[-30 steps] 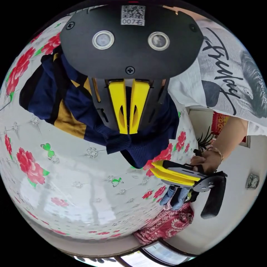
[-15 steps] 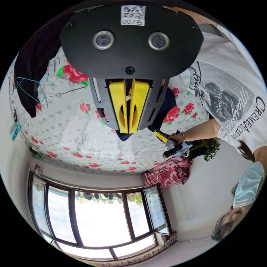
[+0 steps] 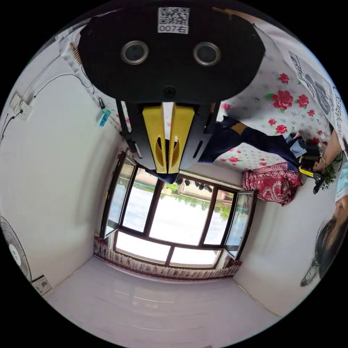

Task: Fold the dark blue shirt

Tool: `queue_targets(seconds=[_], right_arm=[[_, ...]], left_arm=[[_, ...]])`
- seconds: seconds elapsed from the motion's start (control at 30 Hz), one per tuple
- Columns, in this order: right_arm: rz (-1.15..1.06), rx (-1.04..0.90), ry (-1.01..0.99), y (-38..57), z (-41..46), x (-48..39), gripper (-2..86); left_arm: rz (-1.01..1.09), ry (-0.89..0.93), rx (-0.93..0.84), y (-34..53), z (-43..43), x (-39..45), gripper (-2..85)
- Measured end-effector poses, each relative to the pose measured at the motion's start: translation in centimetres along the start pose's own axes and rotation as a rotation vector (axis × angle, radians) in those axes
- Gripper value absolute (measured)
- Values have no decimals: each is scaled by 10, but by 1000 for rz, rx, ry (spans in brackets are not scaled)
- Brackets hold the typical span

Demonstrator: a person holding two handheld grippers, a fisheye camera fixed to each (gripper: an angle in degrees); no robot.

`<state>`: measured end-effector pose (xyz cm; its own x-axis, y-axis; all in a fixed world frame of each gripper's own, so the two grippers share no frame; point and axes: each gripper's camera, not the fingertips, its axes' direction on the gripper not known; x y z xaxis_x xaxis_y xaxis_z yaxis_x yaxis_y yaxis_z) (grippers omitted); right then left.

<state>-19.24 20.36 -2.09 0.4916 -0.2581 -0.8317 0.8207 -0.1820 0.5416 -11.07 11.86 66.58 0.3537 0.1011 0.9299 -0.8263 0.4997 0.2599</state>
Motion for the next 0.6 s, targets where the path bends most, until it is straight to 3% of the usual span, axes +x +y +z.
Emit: queue_targets(seconds=[0.2,0.37,0.6], right_arm=[[130,-350,-48,113,80,28,7],[302,-739,-357,268,199,4,56],[293,-685,-830,337,206,-123,113]], left_arm=[[-121,86,-210,133,16,64,-9],[-216,166,-384,193,54,103,-9],[-291,199,-371,211,21,99,-9]])
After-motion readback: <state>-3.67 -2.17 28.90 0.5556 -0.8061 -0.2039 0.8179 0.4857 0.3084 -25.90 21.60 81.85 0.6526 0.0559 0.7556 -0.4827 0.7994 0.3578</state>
